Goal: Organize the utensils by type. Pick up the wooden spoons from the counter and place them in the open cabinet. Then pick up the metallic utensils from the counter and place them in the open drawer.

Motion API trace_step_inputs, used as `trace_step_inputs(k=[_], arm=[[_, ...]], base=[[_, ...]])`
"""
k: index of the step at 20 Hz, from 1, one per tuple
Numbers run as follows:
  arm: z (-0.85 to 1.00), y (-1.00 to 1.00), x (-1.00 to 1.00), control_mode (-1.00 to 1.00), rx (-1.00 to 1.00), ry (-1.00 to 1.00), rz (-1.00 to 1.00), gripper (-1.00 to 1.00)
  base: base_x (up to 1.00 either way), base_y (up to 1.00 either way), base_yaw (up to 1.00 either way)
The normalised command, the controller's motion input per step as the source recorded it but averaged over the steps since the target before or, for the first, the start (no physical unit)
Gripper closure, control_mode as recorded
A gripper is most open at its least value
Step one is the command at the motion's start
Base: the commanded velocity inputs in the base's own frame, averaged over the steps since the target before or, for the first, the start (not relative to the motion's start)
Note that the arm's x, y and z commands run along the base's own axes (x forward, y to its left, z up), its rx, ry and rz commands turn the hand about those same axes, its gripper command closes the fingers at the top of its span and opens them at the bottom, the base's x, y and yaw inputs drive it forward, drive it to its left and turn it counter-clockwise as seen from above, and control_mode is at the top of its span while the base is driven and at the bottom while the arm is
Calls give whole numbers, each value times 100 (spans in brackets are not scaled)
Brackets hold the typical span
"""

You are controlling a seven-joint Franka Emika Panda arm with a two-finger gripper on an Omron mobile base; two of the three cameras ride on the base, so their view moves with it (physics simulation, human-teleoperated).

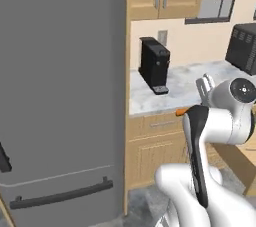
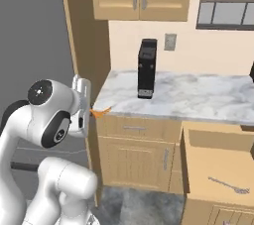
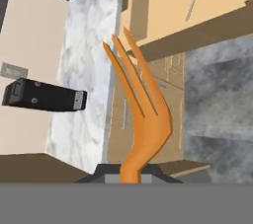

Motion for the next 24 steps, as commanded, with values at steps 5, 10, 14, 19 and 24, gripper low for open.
trace_step_inputs(k=[5, 10, 14, 19, 24], arm=[[0, 0, 0, 100, 0, 0, 0, 100], [0, 0, 0, 100, 0, 0, 0, 100], [0, 0, 0, 100, 0, 0, 0, 100], [0, 0, 0, 100, 0, 0, 0, 100], [0, 0, 0, 100, 0, 0, 0, 100]], base=[[29, 19, -55], [29, 16, -57], [39, 25, -48], [57, 34, -31], [49, 15, -31]])
